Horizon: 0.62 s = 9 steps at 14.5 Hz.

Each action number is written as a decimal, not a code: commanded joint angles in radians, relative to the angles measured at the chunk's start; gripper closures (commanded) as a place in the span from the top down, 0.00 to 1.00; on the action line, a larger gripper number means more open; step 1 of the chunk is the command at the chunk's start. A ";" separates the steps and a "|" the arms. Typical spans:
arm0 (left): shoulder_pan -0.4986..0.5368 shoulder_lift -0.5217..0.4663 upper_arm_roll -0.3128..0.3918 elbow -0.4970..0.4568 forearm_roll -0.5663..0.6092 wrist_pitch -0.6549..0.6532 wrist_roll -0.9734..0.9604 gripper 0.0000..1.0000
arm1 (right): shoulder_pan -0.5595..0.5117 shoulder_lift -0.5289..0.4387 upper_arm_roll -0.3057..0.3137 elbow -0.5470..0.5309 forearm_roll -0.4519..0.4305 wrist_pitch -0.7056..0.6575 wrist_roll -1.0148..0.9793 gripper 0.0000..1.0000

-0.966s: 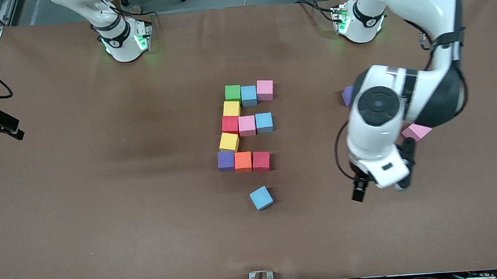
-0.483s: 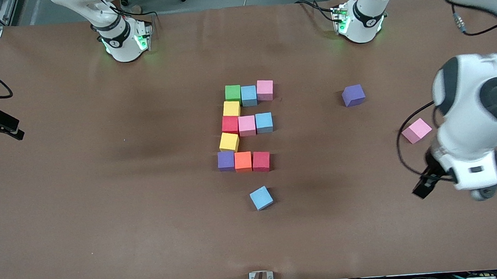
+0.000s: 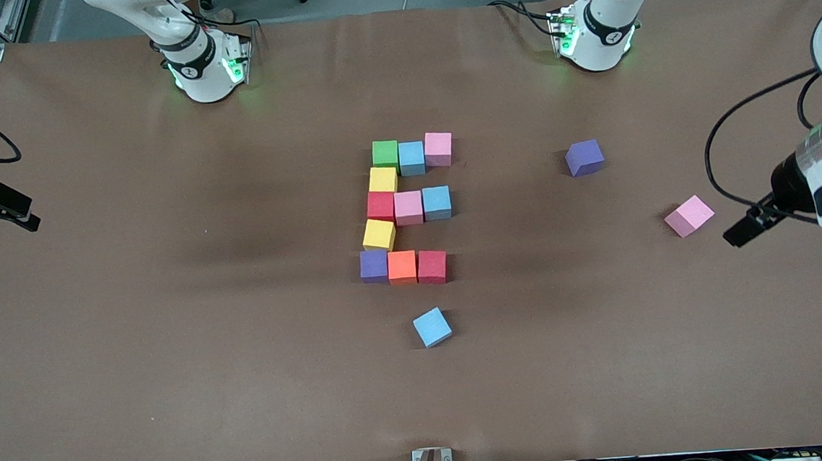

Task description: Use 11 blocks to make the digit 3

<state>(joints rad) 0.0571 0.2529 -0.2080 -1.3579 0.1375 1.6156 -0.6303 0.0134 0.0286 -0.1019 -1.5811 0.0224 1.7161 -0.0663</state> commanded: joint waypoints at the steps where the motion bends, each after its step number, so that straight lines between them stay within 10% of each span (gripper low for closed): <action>1: 0.075 -0.154 -0.062 -0.151 -0.030 -0.023 0.114 1.00 | -0.012 0.002 0.008 0.009 -0.016 -0.006 0.003 1.00; 9: 0.050 -0.311 0.001 -0.247 -0.128 -0.065 0.446 1.00 | -0.004 -0.002 0.010 0.007 -0.016 -0.009 0.006 1.00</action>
<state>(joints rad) 0.1170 -0.0249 -0.2490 -1.5757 0.0351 1.5604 -0.3072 0.0134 0.0286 -0.1017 -1.5810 0.0224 1.7153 -0.0663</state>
